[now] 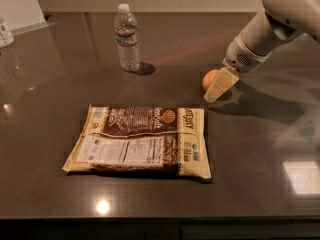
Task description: Move orange near water bottle
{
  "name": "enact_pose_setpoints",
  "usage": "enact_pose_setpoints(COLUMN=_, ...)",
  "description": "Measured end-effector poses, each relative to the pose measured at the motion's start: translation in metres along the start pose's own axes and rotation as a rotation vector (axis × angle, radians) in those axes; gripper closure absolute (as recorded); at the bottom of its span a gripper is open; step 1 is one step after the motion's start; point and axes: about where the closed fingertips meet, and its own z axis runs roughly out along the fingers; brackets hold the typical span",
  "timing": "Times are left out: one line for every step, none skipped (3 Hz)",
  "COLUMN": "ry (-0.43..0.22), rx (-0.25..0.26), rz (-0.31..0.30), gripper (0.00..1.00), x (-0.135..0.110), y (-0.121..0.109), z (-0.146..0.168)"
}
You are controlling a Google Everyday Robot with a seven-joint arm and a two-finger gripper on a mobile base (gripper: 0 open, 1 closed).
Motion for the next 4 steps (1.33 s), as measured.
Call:
enact_pose_setpoints(ry=0.010, rx=-0.005, rz=0.008, gripper=0.42, x=0.002, y=-0.002, z=0.005)
enact_pose_setpoints(ry=-0.016, rx=-0.005, rz=0.000, gripper=0.73, x=-0.016, y=-0.004, z=-0.002)
enact_pose_setpoints(ry=-0.057, rx=-0.013, rz=-0.027, gripper=0.96, x=-0.047, y=-0.006, z=-0.009)
enact_pose_setpoints(ry=-0.094, rx=-0.033, rz=-0.061, gripper=1.00, x=-0.089, y=-0.007, z=-0.001)
